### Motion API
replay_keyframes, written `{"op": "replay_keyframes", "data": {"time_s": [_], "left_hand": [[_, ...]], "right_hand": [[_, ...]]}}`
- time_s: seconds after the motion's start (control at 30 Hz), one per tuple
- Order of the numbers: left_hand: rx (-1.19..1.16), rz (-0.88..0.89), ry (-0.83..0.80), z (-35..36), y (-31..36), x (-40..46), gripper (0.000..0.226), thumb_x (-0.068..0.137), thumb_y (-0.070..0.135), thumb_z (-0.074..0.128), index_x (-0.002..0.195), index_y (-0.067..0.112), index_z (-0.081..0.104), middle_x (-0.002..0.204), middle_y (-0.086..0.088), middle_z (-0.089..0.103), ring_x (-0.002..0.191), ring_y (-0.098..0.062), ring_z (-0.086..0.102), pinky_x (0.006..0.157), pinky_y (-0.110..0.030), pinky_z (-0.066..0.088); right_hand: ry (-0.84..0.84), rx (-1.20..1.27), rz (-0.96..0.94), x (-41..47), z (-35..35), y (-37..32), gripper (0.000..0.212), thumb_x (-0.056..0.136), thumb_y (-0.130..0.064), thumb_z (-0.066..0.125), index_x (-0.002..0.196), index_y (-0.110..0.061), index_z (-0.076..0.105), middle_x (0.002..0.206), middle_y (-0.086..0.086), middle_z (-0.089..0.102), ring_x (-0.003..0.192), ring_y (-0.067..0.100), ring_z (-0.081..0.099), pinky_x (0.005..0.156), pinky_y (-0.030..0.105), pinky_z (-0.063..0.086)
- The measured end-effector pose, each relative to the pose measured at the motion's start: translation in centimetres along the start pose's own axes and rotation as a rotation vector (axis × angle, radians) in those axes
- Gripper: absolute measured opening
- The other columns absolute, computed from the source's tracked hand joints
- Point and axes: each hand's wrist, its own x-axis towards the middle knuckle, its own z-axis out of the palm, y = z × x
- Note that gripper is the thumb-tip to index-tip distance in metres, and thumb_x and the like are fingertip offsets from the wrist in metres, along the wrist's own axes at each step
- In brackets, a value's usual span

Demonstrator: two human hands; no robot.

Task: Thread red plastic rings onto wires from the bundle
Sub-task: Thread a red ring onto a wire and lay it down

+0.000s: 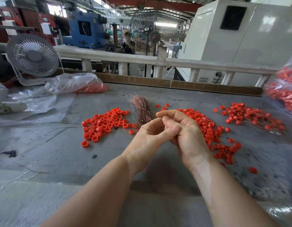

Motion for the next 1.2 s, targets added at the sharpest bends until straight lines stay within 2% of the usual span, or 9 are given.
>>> {"op": "replay_keyframes", "data": {"time_s": [0.07, 0.23, 0.53, 0.63, 0.7, 0.8, 0.97, 1.07, 1.2], "left_hand": [[-0.003, 0.004, -0.008, -0.03, -0.01, -0.03, 0.023, 0.074, 0.02, 0.06, 0.093, 0.007, 0.062, 0.065, 0.01, 0.065, 0.066, 0.002, 0.06, 0.063, -0.01, 0.045], [0.006, 0.029, 0.014, -0.14, -0.29, 0.06, 0.017, 0.074, 0.019, 0.061, 0.085, 0.006, 0.063, 0.064, 0.007, 0.065, 0.065, -0.001, 0.061, 0.063, -0.011, 0.046], [0.036, 0.042, 0.021, -0.26, -0.23, 0.01, 0.021, 0.074, 0.022, 0.061, 0.082, 0.003, 0.062, 0.062, 0.007, 0.062, 0.063, 0.0, 0.059, 0.062, -0.009, 0.044], [0.027, 0.041, 0.015, -0.25, -0.23, 0.02, 0.021, 0.076, 0.021, 0.06, 0.086, 0.003, 0.063, 0.066, 0.005, 0.062, 0.066, -0.002, 0.059, 0.065, -0.012, 0.046], [0.019, 0.036, 0.035, -0.16, -0.22, 0.06, 0.028, 0.076, 0.02, 0.062, 0.095, 0.001, 0.064, 0.072, 0.001, 0.065, 0.067, -0.005, 0.06, 0.066, -0.014, 0.047], [0.02, 0.031, 0.062, -0.1, -0.07, 0.13, 0.037, 0.074, 0.02, 0.063, 0.105, -0.001, 0.064, 0.071, 0.004, 0.067, 0.064, -0.004, 0.06, 0.062, -0.014, 0.047], [0.032, 0.025, 0.072, -0.26, 0.03, 0.1, 0.042, 0.072, 0.021, 0.065, 0.109, 0.003, 0.065, 0.074, -0.002, 0.069, 0.066, -0.01, 0.063, 0.066, -0.018, 0.05], [0.039, 0.025, 0.068, -0.42, 0.07, 0.06, 0.041, 0.073, 0.019, 0.065, 0.111, 0.004, 0.066, 0.079, -0.006, 0.07, 0.068, -0.01, 0.064, 0.066, -0.017, 0.049], [0.077, 0.038, 0.125, -0.64, -0.04, 0.16, 0.032, 0.069, 0.018, 0.067, 0.099, 0.01, 0.069, 0.075, -0.006, 0.071, 0.069, -0.012, 0.065, 0.07, -0.025, 0.049]], "right_hand": [[-0.003, -0.012, -0.002, 0.03, -0.04, 0.1, 0.026, 0.091, -0.005, 0.048, 0.079, -0.017, 0.068, 0.052, -0.009, 0.047, 0.048, 0.0, 0.039, 0.045, 0.011, 0.036], [-0.007, -0.029, -0.011, 0.04, -0.07, 0.25, 0.031, 0.09, -0.005, 0.05, 0.074, -0.021, 0.07, 0.066, 0.005, 0.051, 0.056, 0.005, 0.045, 0.047, 0.013, 0.04], [-0.021, 0.007, -0.038, 0.01, 0.11, 0.28, 0.031, 0.092, 0.0, 0.046, 0.076, -0.015, 0.068, 0.055, -0.001, 0.046, 0.044, -0.002, 0.039, 0.043, 0.011, 0.037], [0.0, 0.001, -0.014, 0.0, 0.19, 0.36, 0.026, 0.093, -0.005, 0.046, 0.084, -0.017, 0.067, 0.06, 0.003, 0.045, 0.046, -0.001, 0.04, 0.044, 0.012, 0.038], [0.025, 0.021, 0.012, 0.1, 0.18, 0.37, 0.021, 0.094, -0.01, 0.048, 0.093, -0.019, 0.066, 0.057, -0.006, 0.049, 0.047, -0.001, 0.042, 0.045, 0.012, 0.038], [0.041, 0.032, 0.016, 0.23, 0.12, 0.26, 0.017, 0.093, -0.017, 0.05, 0.104, -0.022, 0.061, 0.046, -0.015, 0.044, 0.04, -0.002, 0.038, 0.042, 0.01, 0.034], [0.037, 0.072, 0.028, 0.19, 0.16, 0.0, 0.018, 0.091, -0.026, 0.052, 0.105, -0.021, 0.061, 0.048, -0.017, 0.048, 0.037, -0.002, 0.041, 0.039, 0.009, 0.032], [0.044, 0.102, 0.042, 0.13, 0.15, -0.25, 0.027, 0.083, -0.035, 0.054, 0.104, -0.02, 0.062, 0.047, -0.016, 0.047, 0.036, -0.001, 0.042, 0.038, 0.009, 0.031], [0.041, 0.102, 0.048, 0.12, -0.04, -0.23, 0.026, 0.09, -0.033, 0.048, 0.104, -0.017, 0.063, 0.051, -0.013, 0.045, 0.038, -0.001, 0.034, 0.037, 0.012, 0.026]]}}
